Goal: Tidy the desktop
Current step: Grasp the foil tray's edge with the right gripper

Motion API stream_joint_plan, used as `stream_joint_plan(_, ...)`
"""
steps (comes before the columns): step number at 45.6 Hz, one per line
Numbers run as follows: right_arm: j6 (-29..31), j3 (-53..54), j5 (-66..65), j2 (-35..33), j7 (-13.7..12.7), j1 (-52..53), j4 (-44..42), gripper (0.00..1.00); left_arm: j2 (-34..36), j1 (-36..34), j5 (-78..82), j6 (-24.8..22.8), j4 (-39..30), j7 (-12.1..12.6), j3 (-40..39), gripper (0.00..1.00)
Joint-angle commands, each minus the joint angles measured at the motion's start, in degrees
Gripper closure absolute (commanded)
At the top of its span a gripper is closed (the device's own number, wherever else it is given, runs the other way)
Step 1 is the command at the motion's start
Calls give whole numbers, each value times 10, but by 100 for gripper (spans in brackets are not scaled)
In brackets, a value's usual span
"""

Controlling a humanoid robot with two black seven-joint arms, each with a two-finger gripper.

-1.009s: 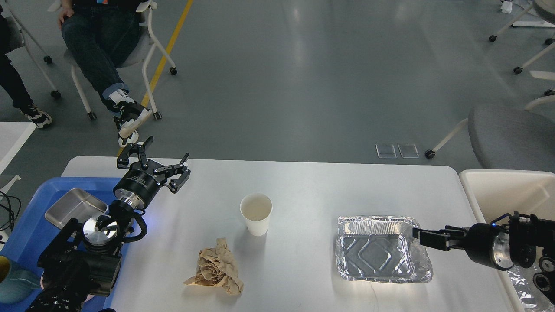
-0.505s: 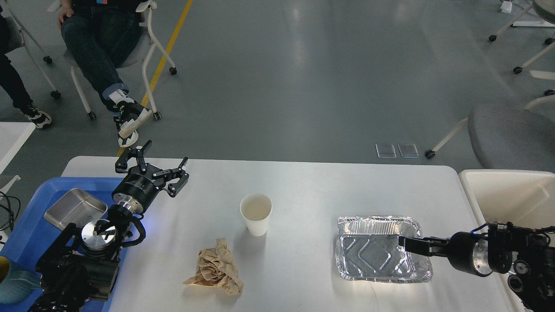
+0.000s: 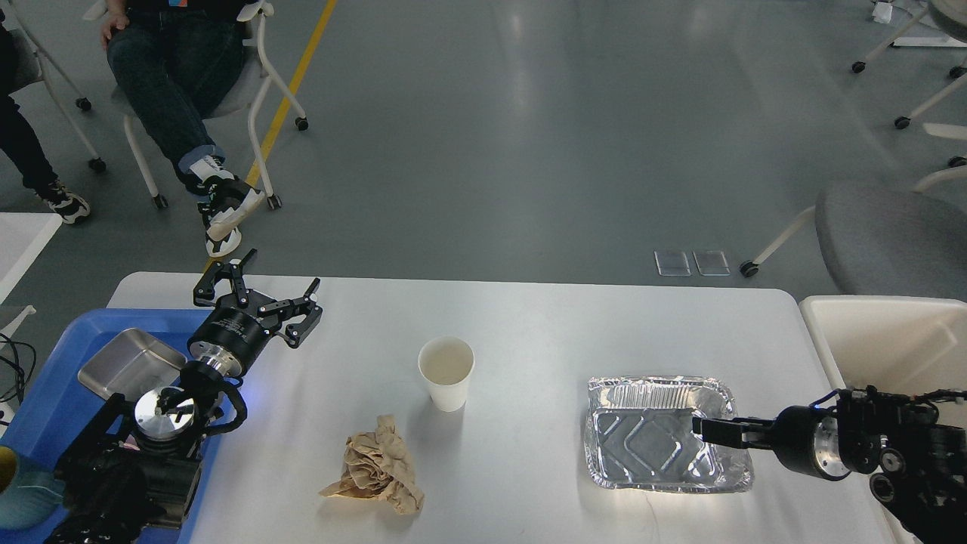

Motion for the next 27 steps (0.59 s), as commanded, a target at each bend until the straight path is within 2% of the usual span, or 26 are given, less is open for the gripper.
stream_joint_plan(1, 0, 0, 0, -1, 0, 2, -1, 0, -1, -1, 0, 0, 0, 1, 0, 0)
stream_joint_plan(20, -1, -24, 0, 1, 0, 1, -13, 0, 0, 1, 0, 0, 0, 0, -1, 0)
stream_joint_plan(27, -1, -26, 0, 5, 0, 2, -13, 5, 0, 6, 0, -1, -1, 0, -2, 0)
